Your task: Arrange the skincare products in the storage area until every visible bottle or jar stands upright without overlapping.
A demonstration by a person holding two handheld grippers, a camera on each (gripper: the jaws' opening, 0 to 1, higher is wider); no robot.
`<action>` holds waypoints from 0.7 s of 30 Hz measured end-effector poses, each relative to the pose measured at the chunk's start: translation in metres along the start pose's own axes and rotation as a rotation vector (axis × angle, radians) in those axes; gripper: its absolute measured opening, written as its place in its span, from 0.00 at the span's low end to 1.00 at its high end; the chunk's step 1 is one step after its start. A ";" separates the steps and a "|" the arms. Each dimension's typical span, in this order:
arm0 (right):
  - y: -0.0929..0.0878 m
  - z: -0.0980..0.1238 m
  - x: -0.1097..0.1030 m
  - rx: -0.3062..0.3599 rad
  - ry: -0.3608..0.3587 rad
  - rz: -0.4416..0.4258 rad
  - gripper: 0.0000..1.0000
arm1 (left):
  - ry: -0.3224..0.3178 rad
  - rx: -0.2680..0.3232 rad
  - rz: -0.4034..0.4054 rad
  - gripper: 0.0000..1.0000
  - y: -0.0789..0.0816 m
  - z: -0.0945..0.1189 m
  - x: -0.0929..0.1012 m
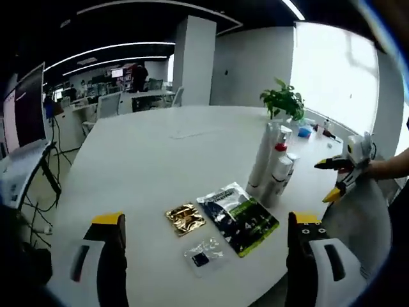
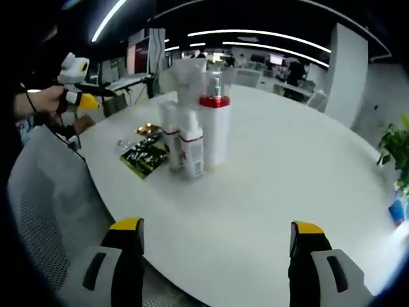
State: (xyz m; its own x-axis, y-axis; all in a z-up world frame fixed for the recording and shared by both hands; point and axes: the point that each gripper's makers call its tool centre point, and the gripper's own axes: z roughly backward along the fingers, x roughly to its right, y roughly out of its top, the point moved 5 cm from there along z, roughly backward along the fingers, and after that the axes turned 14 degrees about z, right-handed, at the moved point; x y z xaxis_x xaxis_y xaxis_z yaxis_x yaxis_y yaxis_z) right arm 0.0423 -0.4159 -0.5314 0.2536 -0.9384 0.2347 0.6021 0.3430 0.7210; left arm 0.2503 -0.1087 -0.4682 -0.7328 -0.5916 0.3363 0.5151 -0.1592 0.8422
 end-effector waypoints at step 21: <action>0.017 0.005 -0.006 0.103 -0.015 -0.016 0.98 | 0.110 0.035 -0.013 0.99 -0.033 0.006 -0.002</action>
State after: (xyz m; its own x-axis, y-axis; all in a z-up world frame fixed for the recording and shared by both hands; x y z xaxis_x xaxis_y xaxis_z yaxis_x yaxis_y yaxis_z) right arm 0.0470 -0.4046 -0.5168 0.2322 -0.9446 0.2318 0.5247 0.3223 0.7879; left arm 0.2322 -0.0975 -0.4938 -0.6848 -0.6734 0.2784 0.4888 -0.1412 0.8609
